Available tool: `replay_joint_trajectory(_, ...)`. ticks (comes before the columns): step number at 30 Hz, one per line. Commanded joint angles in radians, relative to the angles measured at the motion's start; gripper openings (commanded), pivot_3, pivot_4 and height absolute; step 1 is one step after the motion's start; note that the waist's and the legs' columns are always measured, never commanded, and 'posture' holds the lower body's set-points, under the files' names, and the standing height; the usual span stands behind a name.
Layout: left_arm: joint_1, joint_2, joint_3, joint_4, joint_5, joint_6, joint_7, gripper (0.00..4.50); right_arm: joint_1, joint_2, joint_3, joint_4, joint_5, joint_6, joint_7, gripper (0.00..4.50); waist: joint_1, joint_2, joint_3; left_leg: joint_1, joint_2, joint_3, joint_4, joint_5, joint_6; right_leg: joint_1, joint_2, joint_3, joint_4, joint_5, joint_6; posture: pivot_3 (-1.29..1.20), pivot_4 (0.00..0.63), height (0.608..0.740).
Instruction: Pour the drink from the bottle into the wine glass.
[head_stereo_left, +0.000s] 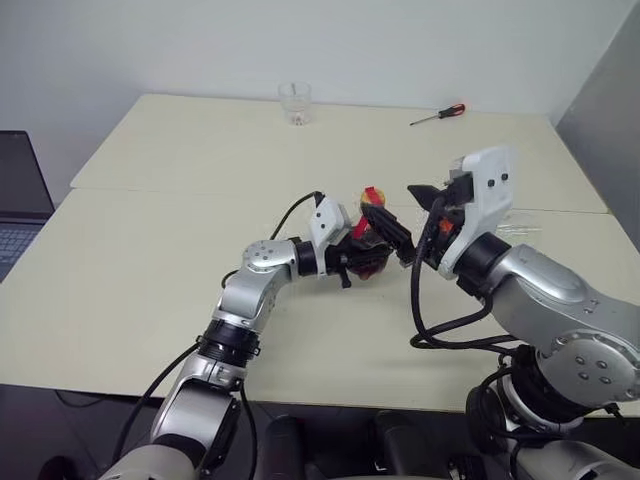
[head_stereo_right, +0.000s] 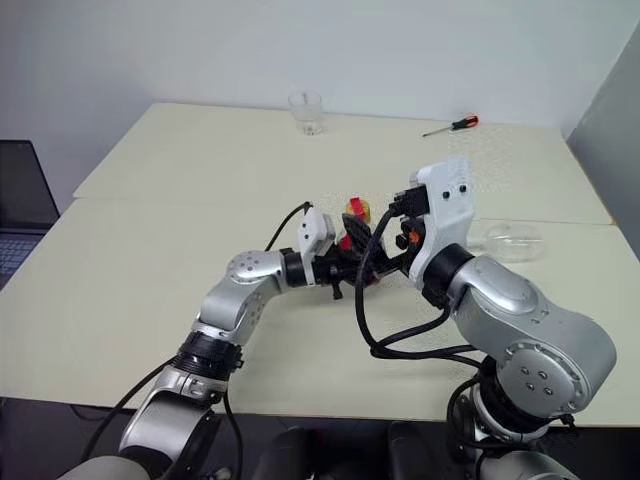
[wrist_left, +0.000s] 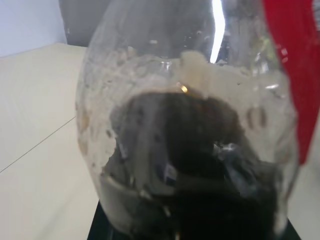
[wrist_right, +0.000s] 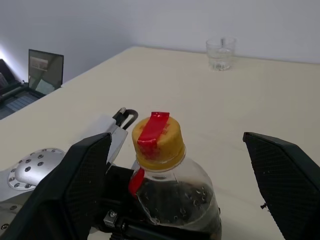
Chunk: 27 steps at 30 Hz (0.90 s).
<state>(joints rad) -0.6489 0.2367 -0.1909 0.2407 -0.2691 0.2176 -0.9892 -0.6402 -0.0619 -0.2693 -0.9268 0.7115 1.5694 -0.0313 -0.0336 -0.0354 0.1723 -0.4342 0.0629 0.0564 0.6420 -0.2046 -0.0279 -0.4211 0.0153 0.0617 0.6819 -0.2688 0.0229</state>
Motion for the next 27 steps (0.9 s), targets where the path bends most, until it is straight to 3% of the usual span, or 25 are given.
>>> replay_joint_trajectory(1, -0.050, -0.018, 0.008, -0.026, -0.003, -0.024, 0.010, 1.13, 0.009, -0.001, 0.029, -0.106, -0.024, -0.001, -0.022, 4.50, 0.000, 0.000, 0.000, 0.000, 0.000, 0.000, 0.000, 0.000, 0.000, 0.000, 0.000, 0.000, 0.000, 0.000, 0.000, 0.00, 0.150, 0.740)
replay_joint_trajectory(27, -0.045, -0.027, -0.003, -0.036, 0.017, -0.022, 0.022, 1.13, -0.020, -0.012, 0.103, -0.023, -0.130, -0.141, -0.029, 4.50, -0.003, 0.000, 0.000, 0.000, 0.000, 0.000, 0.000, 0.000, 0.000, 0.000, 0.000, 0.000, 0.000, -0.001, 0.002, 0.00, 0.150, 0.740)
